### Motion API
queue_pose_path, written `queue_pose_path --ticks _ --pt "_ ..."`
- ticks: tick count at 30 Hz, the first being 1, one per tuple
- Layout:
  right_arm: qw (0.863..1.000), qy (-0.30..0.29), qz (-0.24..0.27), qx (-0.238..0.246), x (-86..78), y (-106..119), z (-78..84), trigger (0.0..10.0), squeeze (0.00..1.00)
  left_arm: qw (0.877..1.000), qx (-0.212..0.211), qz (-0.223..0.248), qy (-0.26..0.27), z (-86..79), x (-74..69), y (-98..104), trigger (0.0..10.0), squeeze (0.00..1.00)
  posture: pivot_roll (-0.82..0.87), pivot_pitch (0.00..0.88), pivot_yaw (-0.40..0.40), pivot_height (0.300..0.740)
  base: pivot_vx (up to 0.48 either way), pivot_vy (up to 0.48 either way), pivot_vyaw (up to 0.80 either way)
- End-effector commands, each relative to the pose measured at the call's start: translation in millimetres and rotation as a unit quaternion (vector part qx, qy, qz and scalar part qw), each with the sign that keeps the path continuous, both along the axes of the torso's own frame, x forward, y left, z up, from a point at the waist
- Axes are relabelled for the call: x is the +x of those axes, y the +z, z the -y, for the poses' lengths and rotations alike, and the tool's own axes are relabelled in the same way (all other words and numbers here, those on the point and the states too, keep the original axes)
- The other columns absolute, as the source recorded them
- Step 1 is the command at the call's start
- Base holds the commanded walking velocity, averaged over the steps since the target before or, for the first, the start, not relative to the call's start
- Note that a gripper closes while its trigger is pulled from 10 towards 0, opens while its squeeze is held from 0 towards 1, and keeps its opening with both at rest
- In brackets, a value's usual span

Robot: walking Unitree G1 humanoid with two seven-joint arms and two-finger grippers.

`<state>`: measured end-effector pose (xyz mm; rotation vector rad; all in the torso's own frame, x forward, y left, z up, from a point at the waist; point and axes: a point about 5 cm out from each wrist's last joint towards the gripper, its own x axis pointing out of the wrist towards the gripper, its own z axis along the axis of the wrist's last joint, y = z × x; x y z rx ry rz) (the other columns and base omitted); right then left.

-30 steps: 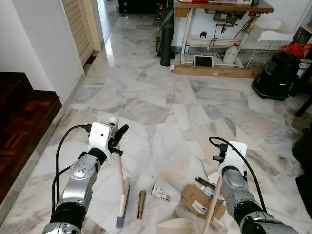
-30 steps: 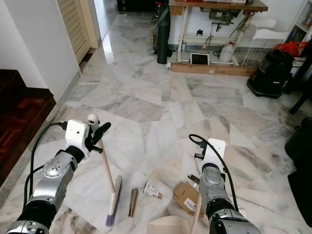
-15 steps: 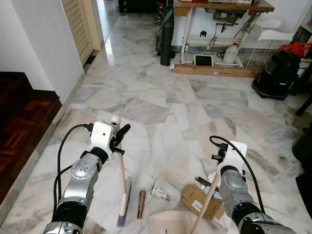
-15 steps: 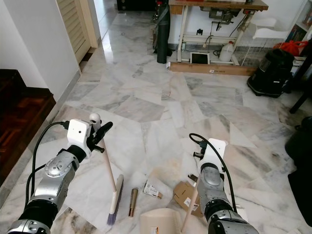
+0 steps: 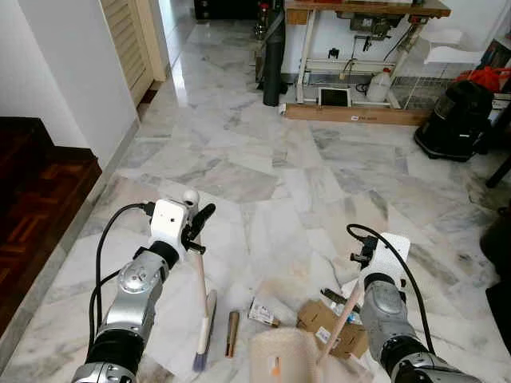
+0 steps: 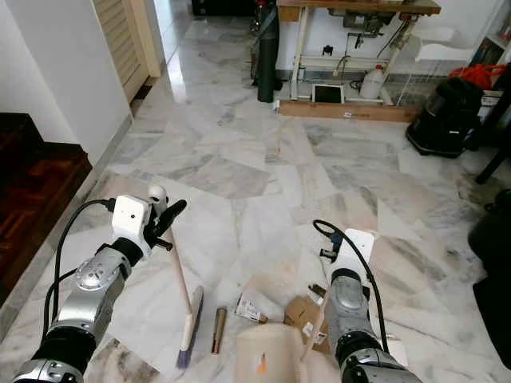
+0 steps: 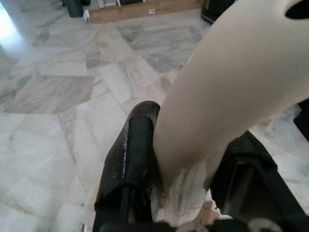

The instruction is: Sweep floor

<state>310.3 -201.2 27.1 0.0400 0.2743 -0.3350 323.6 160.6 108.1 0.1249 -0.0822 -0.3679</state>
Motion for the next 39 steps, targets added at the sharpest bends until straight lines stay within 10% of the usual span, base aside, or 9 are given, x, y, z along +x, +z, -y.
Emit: queue_pose_path --ticks 1,39 --pt "1.000 0.007 0.016 -0.007 5.7 7 -1.8 10.0 0.00 1.000 0.000 0.023 -0.005 2.3 3.9 10 10.0 0.00 0.04 0.002 -0.026 0.740 0.000 0.000 0.00" --pt "1.000 0.006 0.004 -0.011 3.8 2 -9.1 10.0 0.00 1.000 0.002 0.028 0.000 0.0 2.7 11 10.0 0.00 0.06 0.017 -0.035 0.740 0.000 0.000 0.00"
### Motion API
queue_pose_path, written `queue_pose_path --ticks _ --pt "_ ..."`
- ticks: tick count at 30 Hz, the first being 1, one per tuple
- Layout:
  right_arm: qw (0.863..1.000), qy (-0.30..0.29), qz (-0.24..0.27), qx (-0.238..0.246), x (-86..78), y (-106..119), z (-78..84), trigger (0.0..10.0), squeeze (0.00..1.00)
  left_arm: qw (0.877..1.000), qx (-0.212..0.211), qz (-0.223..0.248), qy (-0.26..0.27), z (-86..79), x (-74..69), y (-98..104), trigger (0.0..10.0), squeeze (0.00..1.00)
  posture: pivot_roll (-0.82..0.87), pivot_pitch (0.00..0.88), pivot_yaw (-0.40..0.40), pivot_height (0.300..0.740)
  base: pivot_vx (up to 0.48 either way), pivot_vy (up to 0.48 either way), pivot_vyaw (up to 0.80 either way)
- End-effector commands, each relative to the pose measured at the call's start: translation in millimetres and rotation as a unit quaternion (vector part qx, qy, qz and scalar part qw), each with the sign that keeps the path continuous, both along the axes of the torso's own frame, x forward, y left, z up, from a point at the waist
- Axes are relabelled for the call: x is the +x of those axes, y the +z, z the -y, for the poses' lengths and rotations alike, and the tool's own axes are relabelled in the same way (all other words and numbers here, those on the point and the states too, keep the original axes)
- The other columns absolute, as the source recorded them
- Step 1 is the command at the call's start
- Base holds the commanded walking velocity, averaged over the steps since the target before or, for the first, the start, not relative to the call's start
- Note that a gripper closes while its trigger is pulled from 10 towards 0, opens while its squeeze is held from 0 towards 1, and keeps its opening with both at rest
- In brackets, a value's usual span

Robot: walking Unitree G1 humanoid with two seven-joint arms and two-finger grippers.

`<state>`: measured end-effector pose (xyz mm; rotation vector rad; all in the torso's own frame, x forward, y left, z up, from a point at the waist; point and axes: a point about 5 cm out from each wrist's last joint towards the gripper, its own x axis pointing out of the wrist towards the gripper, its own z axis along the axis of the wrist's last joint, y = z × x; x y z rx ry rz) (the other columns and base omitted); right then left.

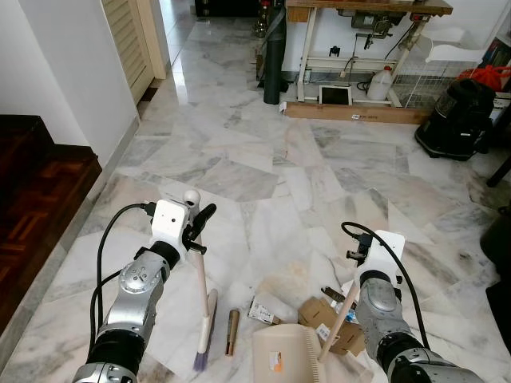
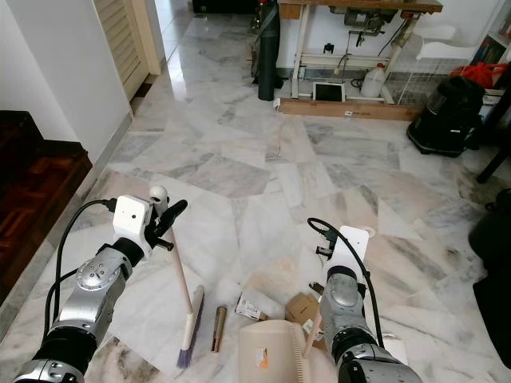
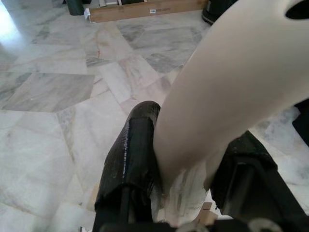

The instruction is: Sweep floor

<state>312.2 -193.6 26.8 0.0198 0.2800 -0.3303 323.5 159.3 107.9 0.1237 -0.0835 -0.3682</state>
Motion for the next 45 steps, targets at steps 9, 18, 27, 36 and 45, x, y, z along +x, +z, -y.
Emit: queue_pose_path --ticks 9,18,27,36,45 --pt "0.993 0.000 -0.118 -0.008 -17.4 -28 -0.3 10.0 0.00 1.000 0.001 0.018 -0.006 2.2 3.6 8 10.0 0.00 0.05 0.021 -0.039 0.740 0.000 0.000 0.00" --pt "0.993 -0.001 -0.121 -0.002 -17.7 -29 -1.7 10.0 0.00 1.000 -0.015 -0.001 0.000 -2.5 3.4 2 10.0 0.00 0.06 0.020 -0.044 0.740 0.000 0.000 0.00" --pt "0.992 -0.003 -0.127 -0.002 -20.2 -31 0.0 10.0 0.00 0.999 -0.007 0.027 0.016 -0.2 12.4 10 10.0 0.00 0.04 0.019 -0.049 0.740 0.000 0.000 0.00" --pt "0.993 -0.006 -0.118 -0.002 -18.6 -29 1.3 10.0 0.00 0.998 -0.002 0.041 0.038 1.9 16.9 10 10.0 0.00 0.02 0.024 -0.056 0.740 0.000 0.000 0.00" --pt "0.996 -0.007 -0.087 -0.003 -15.6 -22 4.0 10.0 0.00 0.999 0.022 0.026 0.035 0.0 15.8 -2 10.0 0.00 -0.03 0.077 -0.064 0.740 0.000 0.000 0.00"
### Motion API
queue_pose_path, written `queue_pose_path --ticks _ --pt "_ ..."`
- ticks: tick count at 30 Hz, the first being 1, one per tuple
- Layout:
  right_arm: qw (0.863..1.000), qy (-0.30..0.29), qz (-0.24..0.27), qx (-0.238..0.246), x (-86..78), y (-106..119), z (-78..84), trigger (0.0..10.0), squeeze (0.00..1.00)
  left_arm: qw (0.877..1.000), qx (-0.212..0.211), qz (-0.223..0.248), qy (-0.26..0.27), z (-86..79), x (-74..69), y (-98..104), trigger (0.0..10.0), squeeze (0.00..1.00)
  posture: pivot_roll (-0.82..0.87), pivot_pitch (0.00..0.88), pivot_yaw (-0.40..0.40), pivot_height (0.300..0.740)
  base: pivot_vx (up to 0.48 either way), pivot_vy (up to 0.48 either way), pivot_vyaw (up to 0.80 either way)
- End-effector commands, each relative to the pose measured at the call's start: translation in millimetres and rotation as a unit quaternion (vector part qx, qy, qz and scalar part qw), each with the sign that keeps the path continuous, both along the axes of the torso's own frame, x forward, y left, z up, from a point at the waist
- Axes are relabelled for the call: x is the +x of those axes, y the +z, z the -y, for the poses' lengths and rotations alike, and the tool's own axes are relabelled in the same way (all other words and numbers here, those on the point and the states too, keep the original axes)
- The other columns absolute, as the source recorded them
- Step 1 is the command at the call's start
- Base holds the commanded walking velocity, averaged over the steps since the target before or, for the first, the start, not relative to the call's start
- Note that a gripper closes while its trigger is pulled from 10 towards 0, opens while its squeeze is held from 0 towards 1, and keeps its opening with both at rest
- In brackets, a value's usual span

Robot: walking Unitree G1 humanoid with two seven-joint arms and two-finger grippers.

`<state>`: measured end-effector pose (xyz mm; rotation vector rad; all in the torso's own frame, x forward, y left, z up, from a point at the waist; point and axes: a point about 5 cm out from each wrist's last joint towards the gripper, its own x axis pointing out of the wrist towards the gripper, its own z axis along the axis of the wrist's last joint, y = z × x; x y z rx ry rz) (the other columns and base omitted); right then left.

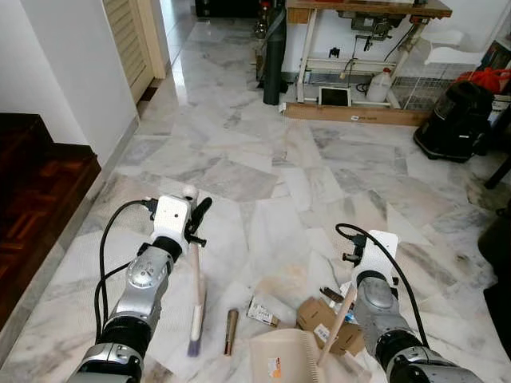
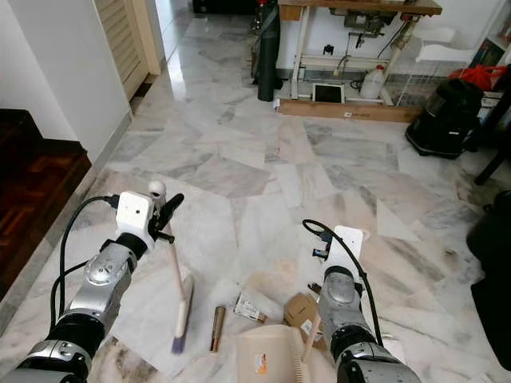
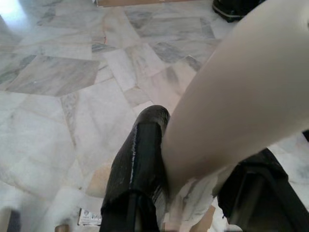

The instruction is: Sweep floor

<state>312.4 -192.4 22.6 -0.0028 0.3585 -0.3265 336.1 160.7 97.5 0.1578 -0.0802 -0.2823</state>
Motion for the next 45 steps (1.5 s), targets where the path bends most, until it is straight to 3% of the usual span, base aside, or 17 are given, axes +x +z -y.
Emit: queue_pose_path --ticks 1,8,16,24,29,36,39,45 --pt "0.999 -0.010 -0.042 0.000 -15.5 -17 5.6 10.0 0.00 1.000 0.010 0.018 -0.011 1.6 3.0 7 10.0 0.00 -0.03 0.077 -0.064 0.740 0.000 0.000 0.00" --pt "1.000 -0.017 -0.018 -0.010 -23.4 -18 15.0 10.0 0.00 1.000 0.015 -0.008 -0.009 2.2 -3.7 -10 10.0 0.00 -0.09 0.133 -0.068 0.740 0.000 0.000 0.00" --pt "1.000 -0.021 -0.003 -0.017 -32.3 -21 18.7 10.0 0.00 0.999 0.024 0.038 0.000 16.0 2.4 -1 10.0 0.00 -0.11 0.187 -0.084 0.740 0.000 0.000 0.00" --pt "0.999 -0.004 0.002 -0.048 -35.0 -18 18.7 10.0 0.00 0.999 0.000 0.012 -0.035 20.7 2.1 -6 10.0 0.00 -0.12 0.219 -0.092 0.740 0.000 0.000 0.00" --pt "0.997 -0.005 0.036 -0.072 -23.6 0 20.5 10.0 0.00 0.999 -0.001 0.017 -0.040 17.9 2.3 -4 10.0 0.00 -0.12 0.228 -0.099 0.740 0.000 0.000 0.00" --pt "0.988 0.043 0.076 -0.131 -8.2 21 5.0 10.0 0.00 0.999 -0.001 0.016 -0.040 11.7 3.3 -3 10.0 0.00 -0.09 0.236 -0.109 0.740 0.000 0.000 0.00" --pt "0.976 0.083 0.107 -0.172 0.6 38 -7.8 10.0 0.00 0.999 0.001 0.007 -0.050 8.9 2.9 -4 10.0 0.00 -0.09 0.237 -0.111 0.740 0.000 0.000 0.00" --pt "0.977 0.090 0.108 -0.162 1.8 36 -15.1 10.0 0.00 0.999 -0.001 0.002 -0.052 6.4 2.9 -4 10.0 0.00 -0.06 0.235 -0.116 0.740 0.000 0.000 0.00"
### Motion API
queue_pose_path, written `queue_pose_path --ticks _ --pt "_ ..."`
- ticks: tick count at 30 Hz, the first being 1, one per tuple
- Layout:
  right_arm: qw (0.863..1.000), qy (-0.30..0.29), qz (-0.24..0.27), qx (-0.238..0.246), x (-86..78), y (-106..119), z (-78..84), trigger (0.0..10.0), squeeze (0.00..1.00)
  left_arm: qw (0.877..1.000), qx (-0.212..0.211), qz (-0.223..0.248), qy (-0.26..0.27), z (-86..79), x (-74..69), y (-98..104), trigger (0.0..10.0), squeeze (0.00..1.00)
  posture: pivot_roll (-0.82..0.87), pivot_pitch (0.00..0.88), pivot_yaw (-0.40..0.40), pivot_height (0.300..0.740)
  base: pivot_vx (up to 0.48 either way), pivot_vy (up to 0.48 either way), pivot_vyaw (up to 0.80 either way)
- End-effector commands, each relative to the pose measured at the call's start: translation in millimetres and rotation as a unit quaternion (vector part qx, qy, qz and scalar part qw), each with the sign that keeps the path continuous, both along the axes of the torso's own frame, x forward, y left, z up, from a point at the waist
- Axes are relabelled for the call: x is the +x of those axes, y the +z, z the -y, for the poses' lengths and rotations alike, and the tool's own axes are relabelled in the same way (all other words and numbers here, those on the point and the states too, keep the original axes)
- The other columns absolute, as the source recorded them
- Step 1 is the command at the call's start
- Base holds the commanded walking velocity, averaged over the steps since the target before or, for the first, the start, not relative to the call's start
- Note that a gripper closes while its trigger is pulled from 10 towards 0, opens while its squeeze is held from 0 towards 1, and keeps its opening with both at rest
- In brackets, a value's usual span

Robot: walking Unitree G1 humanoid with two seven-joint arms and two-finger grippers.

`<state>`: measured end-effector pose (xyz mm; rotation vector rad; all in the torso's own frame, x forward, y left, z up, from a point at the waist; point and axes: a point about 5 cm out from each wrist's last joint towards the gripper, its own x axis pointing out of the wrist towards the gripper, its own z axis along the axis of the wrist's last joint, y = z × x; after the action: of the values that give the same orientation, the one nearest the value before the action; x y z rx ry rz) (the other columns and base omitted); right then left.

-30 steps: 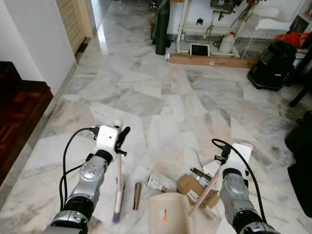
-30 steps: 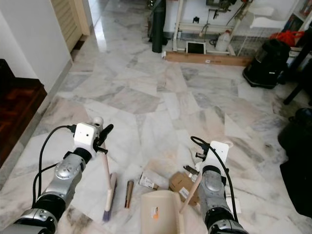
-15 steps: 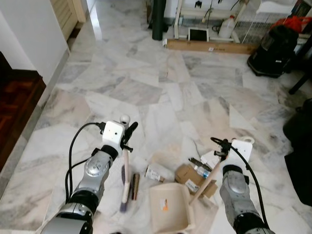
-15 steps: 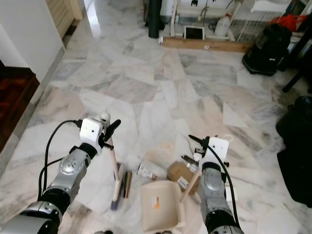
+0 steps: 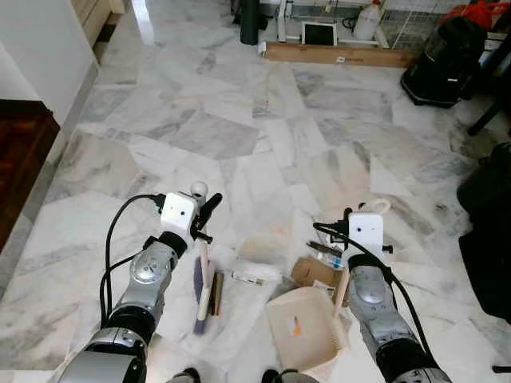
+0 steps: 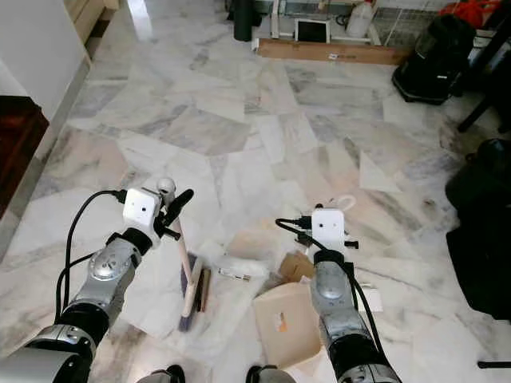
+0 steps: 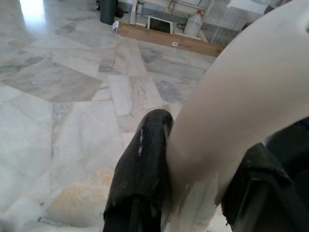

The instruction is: Sweep floor

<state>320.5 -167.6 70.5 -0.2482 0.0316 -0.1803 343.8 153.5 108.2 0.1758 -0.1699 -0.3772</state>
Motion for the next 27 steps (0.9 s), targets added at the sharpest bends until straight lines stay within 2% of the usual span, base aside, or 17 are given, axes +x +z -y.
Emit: queue_pose_path --ticks 1,8,12,13,15,16,25,27 --pt "0.999 -0.012 -0.031 -0.031 -6.9 -13 8.8 10.0 0.00 0.999 -0.004 -0.042 -0.003 -1.2 -4.9 -15 10.0 0.00 -0.06 0.236 -0.116 0.740 0.000 0.000 0.00" --pt "0.999 -0.003 -0.042 -0.023 -14.2 -22 2.6 10.0 0.00 0.998 -0.015 -0.061 -0.018 -3.3 -7.8 -20 10.0 0.00 -0.06 0.241 -0.112 0.740 0.000 0.000 0.00" --pt "0.997 -0.053 -0.049 0.031 -16.8 -26 11.9 10.0 0.00 0.998 -0.014 -0.063 -0.021 -4.6 -7.9 -20 10.0 0.00 -0.05 0.242 -0.111 0.740 0.000 0.000 0.00" --pt "0.997 -0.053 -0.049 0.031 -16.8 -26 11.9 10.0 0.00 0.998 -0.014 -0.063 -0.021 -4.6 -7.9 -20 10.0 0.00 -0.05 0.242 -0.111 0.740 0.000 0.000 0.00" --pt "0.992 -0.081 -0.049 0.078 -16.0 -27 16.9 10.0 0.00 0.998 -0.015 -0.061 -0.019 -6.0 -6.7 -18 10.0 0.00 -0.05 0.241 -0.110 0.740 0.000 0.000 0.00" --pt "0.992 -0.082 -0.048 0.083 -15.8 -27 17.1 10.0 0.00 0.998 -0.015 -0.060 -0.019 -6.1 -6.5 -17 10.0 0.00 -0.05 0.241 -0.110 0.740 0.000 0.000 0.00" --pt "0.993 -0.071 -0.004 0.097 -11.8 -16 13.4 10.0 0.00 0.998 -0.016 -0.061 -0.018 -7.0 -5.4 -16 10.0 0.00 -0.04 0.234 -0.108 0.740 0.000 0.000 0.00" --pt "0.990 -0.066 0.037 0.115 -8.6 -4 12.1 10.0 0.00 0.998 -0.016 -0.061 -0.019 -6.7 -5.3 -16 10.0 0.00 -0.04 0.235 -0.110 0.740 0.000 0.000 0.00"
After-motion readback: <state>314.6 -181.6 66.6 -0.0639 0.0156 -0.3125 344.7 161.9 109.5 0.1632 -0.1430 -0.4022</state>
